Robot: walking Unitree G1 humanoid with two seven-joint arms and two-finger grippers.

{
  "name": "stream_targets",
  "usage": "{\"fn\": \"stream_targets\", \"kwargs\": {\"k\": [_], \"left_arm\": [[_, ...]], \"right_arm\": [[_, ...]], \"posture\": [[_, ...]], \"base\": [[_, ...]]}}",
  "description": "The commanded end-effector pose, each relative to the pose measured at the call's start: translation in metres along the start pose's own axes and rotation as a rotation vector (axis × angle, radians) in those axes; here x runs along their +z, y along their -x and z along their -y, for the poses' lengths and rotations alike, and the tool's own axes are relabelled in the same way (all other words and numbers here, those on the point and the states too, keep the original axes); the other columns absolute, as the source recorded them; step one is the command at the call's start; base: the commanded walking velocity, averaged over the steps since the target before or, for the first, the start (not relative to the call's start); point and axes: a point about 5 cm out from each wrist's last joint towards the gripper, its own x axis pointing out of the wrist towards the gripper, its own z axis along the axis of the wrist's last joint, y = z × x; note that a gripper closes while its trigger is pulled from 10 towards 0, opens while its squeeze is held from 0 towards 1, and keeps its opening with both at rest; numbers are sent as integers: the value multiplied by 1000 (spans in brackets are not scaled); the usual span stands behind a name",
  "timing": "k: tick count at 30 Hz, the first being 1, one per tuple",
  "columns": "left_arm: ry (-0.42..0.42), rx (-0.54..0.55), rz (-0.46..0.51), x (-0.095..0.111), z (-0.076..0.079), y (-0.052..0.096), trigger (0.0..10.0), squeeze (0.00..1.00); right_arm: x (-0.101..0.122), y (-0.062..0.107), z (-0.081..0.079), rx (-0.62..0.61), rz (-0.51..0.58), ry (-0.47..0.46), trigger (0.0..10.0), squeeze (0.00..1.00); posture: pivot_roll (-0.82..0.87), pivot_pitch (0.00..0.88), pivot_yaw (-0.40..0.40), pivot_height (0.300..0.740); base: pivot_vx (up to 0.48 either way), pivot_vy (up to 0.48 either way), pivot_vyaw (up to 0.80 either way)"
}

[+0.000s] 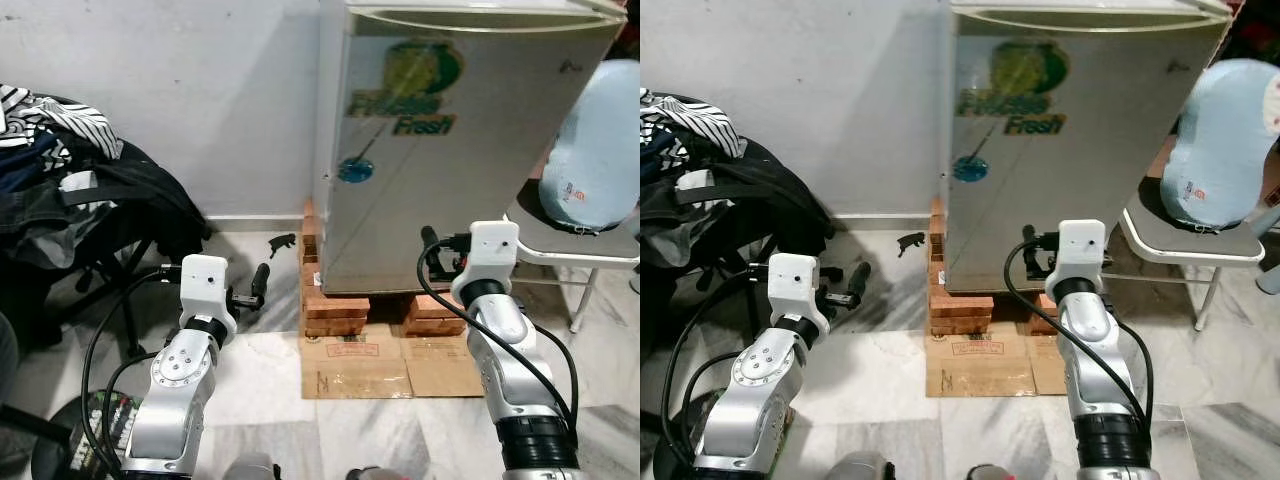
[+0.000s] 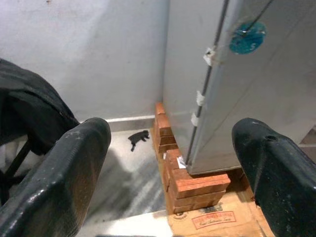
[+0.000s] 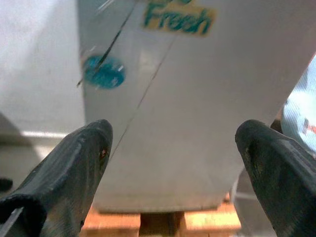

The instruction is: Restocking fridge

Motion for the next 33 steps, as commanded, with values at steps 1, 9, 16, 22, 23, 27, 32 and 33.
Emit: {"fn": "stream_targets", "kwargs": {"k": [1,9,16,22,23,27,32,33], "left_arm": [[-18,-5,22,4,3,-1,10000,0],[-12,26,47,4,3,5,10000,0],[12,22,41,3,-3,6,10000,0],[2,14,61,7,-2,5,10000,0],[3,13,60,7,-2,5,10000,0],[-22,0,59,6,0,4,10000,0],[-35,1,56,5,0,4,10000,0],[-29,-5,56,5,1,4,10000,0]], "right_arm": [[2,-2,0,10,4,7,10000,0],[0,-1,-3,40,18,16,10000,0],[-1,-1,6,-4,18,76,10000,0],[2,-4,10,-25,31,97,10000,0],[2,-5,10,-20,30,95,10000,0],[3,-6,7,-35,34,117,10000,0],[3,-7,2,-36,48,72,10000,0],[3,-6,0,-36,42,71,10000,0]], "posture": [[70,26,-71,740],[79,33,-72,740],[70,32,-69,740],[69,31,-68,740],[69,31,-68,740],[74,31,-63,740],[79,36,-49,740],[80,37,-48,740]], "base": [[0,480,-738],[0,211,-369],[79,0,0],[449,0,0],[480,0,0],[480,0,0],[473,0,0],[465,0,0]]}}
